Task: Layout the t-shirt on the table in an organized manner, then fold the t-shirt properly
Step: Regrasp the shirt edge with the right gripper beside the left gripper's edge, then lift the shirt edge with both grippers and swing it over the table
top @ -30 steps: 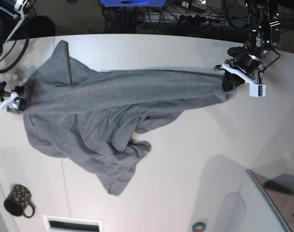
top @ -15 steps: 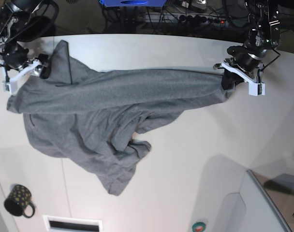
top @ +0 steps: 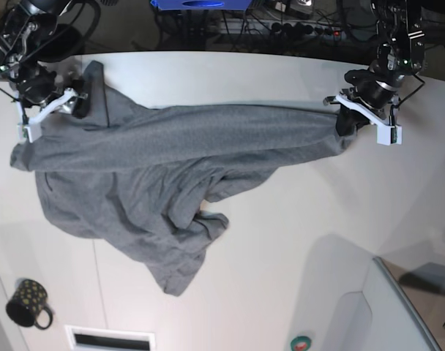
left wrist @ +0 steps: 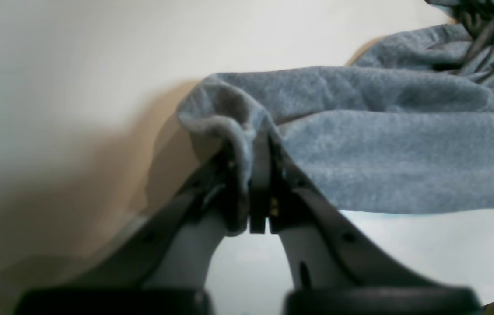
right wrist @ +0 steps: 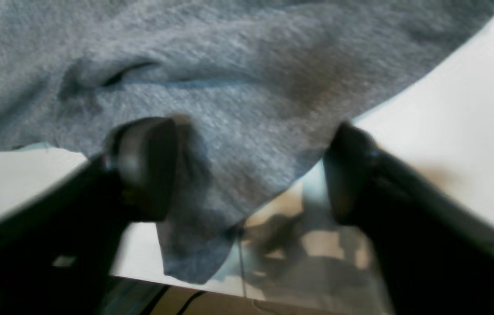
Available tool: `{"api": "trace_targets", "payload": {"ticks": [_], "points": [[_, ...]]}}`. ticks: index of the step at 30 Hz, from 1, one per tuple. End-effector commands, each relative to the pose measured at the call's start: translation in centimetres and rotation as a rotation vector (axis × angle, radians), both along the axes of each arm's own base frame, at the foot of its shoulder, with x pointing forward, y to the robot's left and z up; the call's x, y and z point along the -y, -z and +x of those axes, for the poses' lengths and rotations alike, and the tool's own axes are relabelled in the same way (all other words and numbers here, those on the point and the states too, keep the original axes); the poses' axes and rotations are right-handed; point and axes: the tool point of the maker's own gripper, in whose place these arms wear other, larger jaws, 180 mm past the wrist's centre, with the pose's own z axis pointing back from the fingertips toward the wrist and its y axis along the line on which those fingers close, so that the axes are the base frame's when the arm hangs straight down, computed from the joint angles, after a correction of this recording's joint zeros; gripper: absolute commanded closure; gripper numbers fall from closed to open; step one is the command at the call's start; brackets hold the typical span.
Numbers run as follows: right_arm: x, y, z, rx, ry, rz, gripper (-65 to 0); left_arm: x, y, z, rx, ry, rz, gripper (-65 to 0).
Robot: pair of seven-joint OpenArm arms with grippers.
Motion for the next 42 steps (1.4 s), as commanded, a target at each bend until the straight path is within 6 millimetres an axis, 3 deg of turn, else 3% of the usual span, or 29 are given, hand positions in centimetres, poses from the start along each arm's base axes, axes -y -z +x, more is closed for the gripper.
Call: {"api": "trace_targets", "payload": {"ticks": [1, 4, 5, 8, 11, 14, 18, 23, 27, 33, 42], "points": [[-0.3, 0.6, -1.2, -0.054, -0.018, 0.0, -27.2, -0.4, -1.1, 0.7, 0.044, 0.002, 0.007, 0.0], [0.0, 0.5, -1.3, -0.056, -0.018, -0.006, -2.7, -0.4, -1.0, 0.6, 0.04, 0.004, 0.01, 0.0], [0.0, 0.6, -1.5, -0.06, -0.017, -0.006, 0.0, -0.4, -1.0, 0.6, 0.039, 0.004, 0.01, 0.0], [1.5, -0.1, -2.7, -0.062, 0.006, -0.05, -0.8, -0.6, -0.5, -0.6, 0.012, 0.021, 0.043, 0.0], [4.0, -2.4, -4.1, -0.046, 0.026, -0.147, -0.3, -0.6, -0.5, -1.7, -0.01, 0.084, 0.157, 0.0], [5.9, -4.4, -5.1, -0.056, 0.033, -0.225, -0.3, 0.8, -0.2, -2.8, -0.032, 0.167, 0.237, 0.0], [6.9, -6.3, -4.4, -0.022, 0.028, -0.284, -0.3, 2.5, 0.0, -2.8, -0.032, 0.233, 0.257, 0.0], [7.7, -9.5, -0.1, 0.094, 0.025, -0.34, -0.3, 4.7, -1.4, 0.6, 0.046, 0.276, 0.245, 0.0], [7.5, -11.3, 4.9, 0.175, -0.085, -0.375, -0.3, 6.0, -3.6, 4.7, 0.14, 0.302, 0.251, 0.0], [7.4, -13.2, 12.6, 0.259, -0.198, -0.38, -0.3, 5.3, -6.9, 12.1, 0.156, 0.295, 0.302, 0.0], [6.1, -15.8, 25.0, 0.392, -0.294, -0.275, -0.3, 6.5, -8.7, 23.0, 0.154, 0.342, 0.33, 0.0]]}}
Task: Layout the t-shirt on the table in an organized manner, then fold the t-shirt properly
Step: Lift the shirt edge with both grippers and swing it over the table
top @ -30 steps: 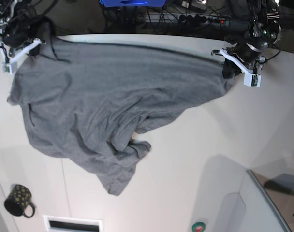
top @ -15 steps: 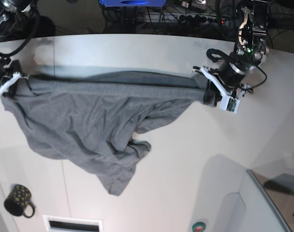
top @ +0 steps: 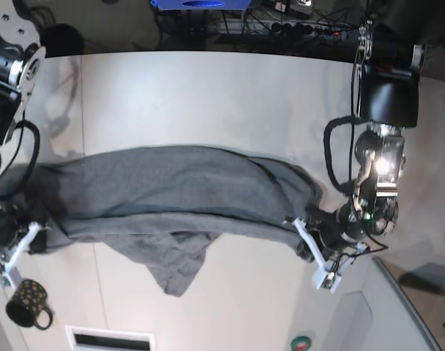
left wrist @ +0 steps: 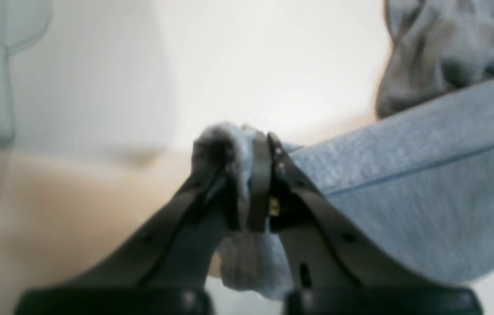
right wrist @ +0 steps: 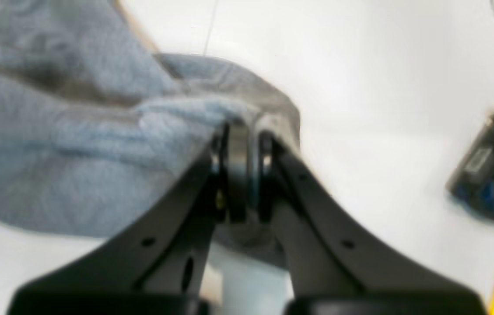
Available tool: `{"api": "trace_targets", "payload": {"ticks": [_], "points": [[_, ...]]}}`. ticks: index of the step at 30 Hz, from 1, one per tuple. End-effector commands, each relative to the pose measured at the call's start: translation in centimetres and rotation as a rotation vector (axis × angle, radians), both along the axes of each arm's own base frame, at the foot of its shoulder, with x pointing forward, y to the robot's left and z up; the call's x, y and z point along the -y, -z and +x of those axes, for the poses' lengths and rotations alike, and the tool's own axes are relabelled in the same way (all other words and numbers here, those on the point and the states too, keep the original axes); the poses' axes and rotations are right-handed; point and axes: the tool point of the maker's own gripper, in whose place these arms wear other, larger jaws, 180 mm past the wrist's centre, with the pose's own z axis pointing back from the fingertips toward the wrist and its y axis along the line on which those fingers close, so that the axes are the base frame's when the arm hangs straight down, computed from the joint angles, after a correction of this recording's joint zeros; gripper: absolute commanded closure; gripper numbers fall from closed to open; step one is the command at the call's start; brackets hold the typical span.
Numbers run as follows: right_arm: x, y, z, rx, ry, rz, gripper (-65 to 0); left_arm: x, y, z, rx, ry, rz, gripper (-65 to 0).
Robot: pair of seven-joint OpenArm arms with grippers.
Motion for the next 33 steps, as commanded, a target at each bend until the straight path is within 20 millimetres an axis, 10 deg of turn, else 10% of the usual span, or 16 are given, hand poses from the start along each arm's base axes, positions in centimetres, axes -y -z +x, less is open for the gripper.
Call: {"api": "trace_targets", "payload": {"ticks": [1, 9, 12, 15, 21, 26, 33], "points": [[0.5, -3.2, 2.9, 0.102, 0.002, 0.009, -0.3, -0.5, -3.2, 3.0, 0.094, -0.018, -0.009, 0.0], [2.3, -15.2, 10.5, 0.346, -0.014, -0.027, -0.3, 1.3, -14.0, 12.6, 0.304, -0.04, -0.112, 0.0], [4.2, -19.8, 10.2, 0.412, 0.001, -0.117, -0.3, 2.4, -19.9, 13.3, 0.44, -0.005, -0.12, 0.0], [5.8, -22.1, 7.5, 0.438, 0.045, -0.216, -0.3, 1.5, -20.8, 11.0, 0.454, -0.025, -0.117, 0.0], [5.6, -16.0, -1.8, 0.323, 0.075, -0.357, -0.3, -1.3, -15.4, 0.8, 0.39, -0.078, -0.053, 0.0], [5.0, -7.4, -10.7, 0.136, 0.139, -0.305, -0.3, -1.8, -5.9, -9.8, 0.165, -0.054, 0.012, 0.0], [3.2, 1.3, -17.5, -0.036, 0.164, -0.165, -0.2, -1.7, 3.0, -20.1, -0.043, -0.06, -0.031, 0.0]]}}
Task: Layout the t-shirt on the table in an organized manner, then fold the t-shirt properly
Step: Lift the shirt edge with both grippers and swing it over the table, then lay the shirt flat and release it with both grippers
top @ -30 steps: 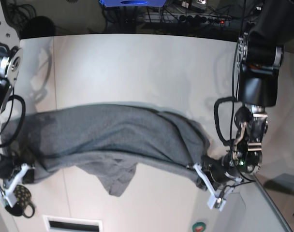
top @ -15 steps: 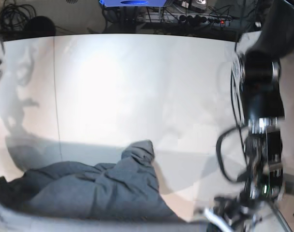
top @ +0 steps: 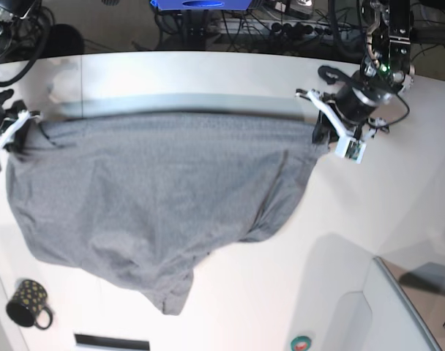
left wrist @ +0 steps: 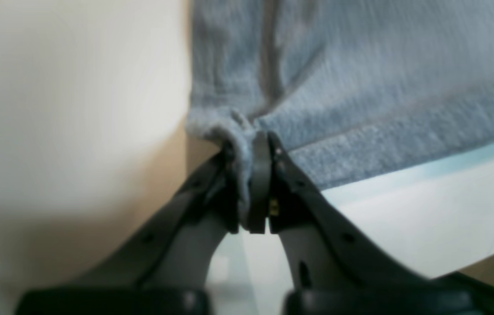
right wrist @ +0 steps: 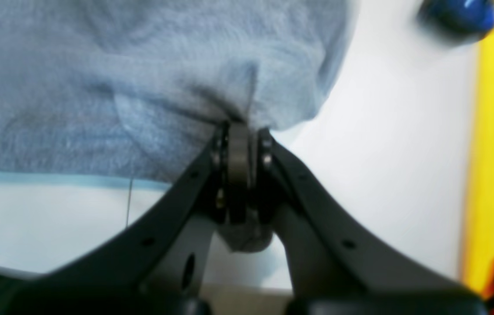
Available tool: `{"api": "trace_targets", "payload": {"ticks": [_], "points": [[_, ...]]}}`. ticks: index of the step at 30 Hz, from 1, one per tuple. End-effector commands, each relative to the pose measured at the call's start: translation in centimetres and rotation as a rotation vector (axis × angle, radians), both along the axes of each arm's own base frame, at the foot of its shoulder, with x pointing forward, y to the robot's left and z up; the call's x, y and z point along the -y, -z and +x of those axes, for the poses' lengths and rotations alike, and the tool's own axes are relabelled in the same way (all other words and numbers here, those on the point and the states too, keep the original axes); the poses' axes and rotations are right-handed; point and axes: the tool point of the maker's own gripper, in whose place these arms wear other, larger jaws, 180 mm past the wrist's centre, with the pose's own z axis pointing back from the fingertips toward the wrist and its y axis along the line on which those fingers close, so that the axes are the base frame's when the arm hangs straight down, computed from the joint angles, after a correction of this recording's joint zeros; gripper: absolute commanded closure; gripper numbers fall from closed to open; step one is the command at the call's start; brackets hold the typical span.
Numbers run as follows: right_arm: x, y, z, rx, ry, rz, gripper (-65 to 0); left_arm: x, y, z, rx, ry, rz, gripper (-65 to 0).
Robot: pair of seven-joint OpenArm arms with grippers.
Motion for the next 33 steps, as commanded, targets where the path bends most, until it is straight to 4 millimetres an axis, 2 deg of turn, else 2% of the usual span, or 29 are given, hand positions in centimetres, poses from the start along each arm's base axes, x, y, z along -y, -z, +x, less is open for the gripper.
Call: {"api": "trace_targets", "payload": {"ticks": [1, 4, 8, 11, 17, 24, 26, 28, 29, 33], "points": [[0.9, -0.9, 0.7, 0.045, 0.015, -0.007, -0.2, -0.5, 0.5, -0.7, -0.009, -0.013, 0.0, 0.0], [1.7, 1.0, -1.1, -0.014, 0.052, 0.017, -0.2, -0.9, 2.6, -3.0, -0.083, -0.024, -0.002, 0.0], [3.5, 1.2, -2.9, -0.032, 0.123, 0.011, -0.2, -0.8, 3.1, -4.6, -0.116, -0.021, -0.001, 0.0], [3.8, 1.7, -4.1, -0.054, 0.137, 0.011, -0.2, -0.7, 3.2, -4.8, -0.12, -0.017, -0.002, 0.0], [3.6, 3.3, -4.8, -0.093, 0.15, 0.048, -0.2, -1.0, 5.0, -5.7, -0.175, -0.037, -0.007, 0.0], [3.7, 4.4, -5.6, -0.12, 0.171, 0.071, -0.3, -1.1, 5.3, -6.3, -0.19, -0.039, -0.005, 0.0], [3.7, 4.3, -5.5, -0.117, 0.17, 0.069, -3.0, -1.4, 5.3, -6.9, -0.198, -0.045, -0.001, 0.0], [3.7, 4.2, -5.5, -0.115, 0.17, 0.068, -11.0, -1.1, 4.9, -7.0, -0.19, -0.039, -0.003, 0.0], [3.7, 4.2, -5.6, -0.116, 0.171, 0.067, -16.5, -1.0, 4.6, -7.0, -0.184, -0.034, -0.003, -5.1], [4.9, 3.9, -6.6, -0.097, 0.246, 0.071, -34.5, -0.4, 3.4, -7.8, -0.169, -0.015, -0.005, -36.2]]}}
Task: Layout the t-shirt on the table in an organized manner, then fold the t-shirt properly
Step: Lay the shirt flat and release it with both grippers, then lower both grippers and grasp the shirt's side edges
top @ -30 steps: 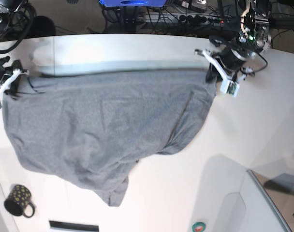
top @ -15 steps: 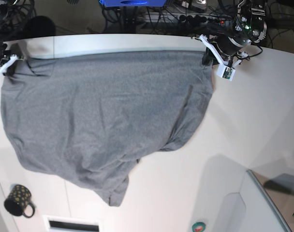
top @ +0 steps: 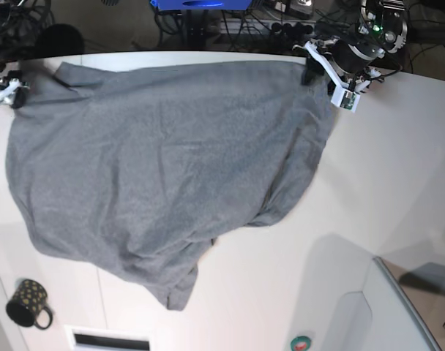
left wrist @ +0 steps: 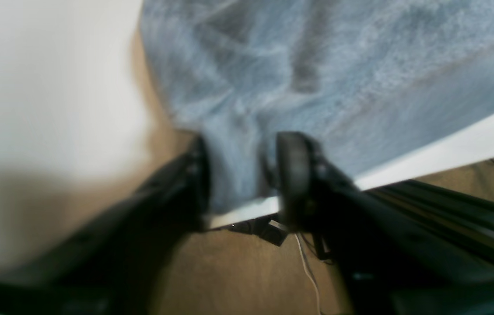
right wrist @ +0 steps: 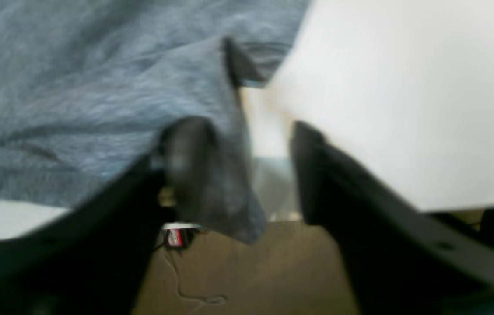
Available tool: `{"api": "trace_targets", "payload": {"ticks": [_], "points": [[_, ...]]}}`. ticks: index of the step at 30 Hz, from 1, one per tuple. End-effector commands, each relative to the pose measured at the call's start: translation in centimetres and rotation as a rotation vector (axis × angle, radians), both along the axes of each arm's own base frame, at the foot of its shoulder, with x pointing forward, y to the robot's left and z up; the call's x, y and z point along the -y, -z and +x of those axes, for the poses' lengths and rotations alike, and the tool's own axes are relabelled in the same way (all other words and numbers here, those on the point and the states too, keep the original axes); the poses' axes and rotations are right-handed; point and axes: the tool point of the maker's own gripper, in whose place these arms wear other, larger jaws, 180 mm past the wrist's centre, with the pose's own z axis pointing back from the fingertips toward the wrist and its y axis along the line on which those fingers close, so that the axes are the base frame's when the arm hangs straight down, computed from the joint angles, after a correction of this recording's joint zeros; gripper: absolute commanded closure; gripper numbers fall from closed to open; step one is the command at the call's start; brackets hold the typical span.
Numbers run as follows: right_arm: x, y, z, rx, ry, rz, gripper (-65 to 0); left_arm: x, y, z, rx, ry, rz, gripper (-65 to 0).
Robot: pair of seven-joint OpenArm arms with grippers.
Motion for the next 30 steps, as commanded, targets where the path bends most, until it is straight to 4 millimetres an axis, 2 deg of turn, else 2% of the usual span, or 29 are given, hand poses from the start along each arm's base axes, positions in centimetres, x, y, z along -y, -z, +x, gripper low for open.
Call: {"api": "trace_targets", "payload": {"ticks": [1, 4, 6, 8, 11, 13, 14, 15, 16, 17, 19, 20, 21, 22, 24, 27, 30], "points": [[1.3, -1.6, 0.6, 0.045, 0.018, -0.04, -37.7, 0.1, -0.9, 0.1, 0.03, 0.01, -0.006, -42.5], [1.6, -2.6, 0.8, 0.065, 0.016, -0.07, -43.8, 0.2, -1.1, -0.7, 0.02, 0.013, -0.006, -57.3], [1.8, -3.3, 1.2, 0.08, 0.011, -0.084, -44.0, 0.4, -1.2, -0.7, 0.023, 0.012, -0.011, -62.4], [1.9, -4.1, 1.7, 0.102, 0.006, -0.104, -44.0, 0.0, -1.9, -0.2, 0.047, 0.002, -0.003, -64.2], [2.2, -5.3, 3.4, 0.147, -0.001, -0.12, -44.0, -2.3, -3.7, 1.5, 0.119, -0.077, 0.027, -64.0], [2.0, -5.4, 5.1, 0.179, 0.006, -0.098, -43.8, -3.3, -5.3, 4.8, 0.207, -0.114, 0.034, -63.7], [1.7, -5.2, 6.0, 0.189, 0.006, -0.078, -43.5, -3.5, -5.5, 6.1, 0.229, -0.124, 0.033, -63.5], [0.9, -4.7, 7.4, 0.196, -0.011, -0.046, -41.4, -3.8, -5.4, 7.4, 0.241, -0.136, 0.028, -61.2], [0.5, -4.4, 8.6, 0.193, -0.037, -0.03, -37.1, -3.6, -5.1, 8.9, 0.251, -0.136, 0.014, -55.8], [-0.3, -3.7, 9.7, 0.181, -0.068, -0.003, -30.9, -3.0, -4.9, 10.6, 0.262, -0.122, 0.0, -47.4], [-2.2, -2.6, 12.3, 0.187, -0.126, 0.052, -15.3, -2.1, -3.9, 13.2, 0.256, -0.1, -0.02, -25.2], [-3.1, -2.3, 13.6, 0.209, -0.145, 0.077, -6.3, -1.6, -3.4, 14.4, 0.248, -0.088, -0.031, -11.7], [-4.0, -2.1, 14.7, 0.231, -0.161, 0.1, 0.0, -1.2, -3.1, 15.5, 0.246, -0.081, -0.039, 0.0], [-4.8, -1.9, 15.7, 0.253, -0.174, 0.121, 0.0, -0.8, -2.7, 16.6, 0.24, -0.075, -0.048, 0.0], [-5.5, -2.0, 17.4, 0.287, -0.19, 0.145, -4.8, 0.1, -2.3, 18.6, 0.233, -0.056, -0.06, 0.0], [-6.3, -1.0, 18.9, 0.286, -0.204, 0.19, -3.2, 1.6, -1.5, 20.7, 0.207, -0.014, -0.065, 0.0], [-5.7, 0.3, 19.0, 0.279, -0.164, 0.214, -1.1, 2.6, 0.1, 21.5, 0.156, 0.003, -0.069, 0.0]]}}
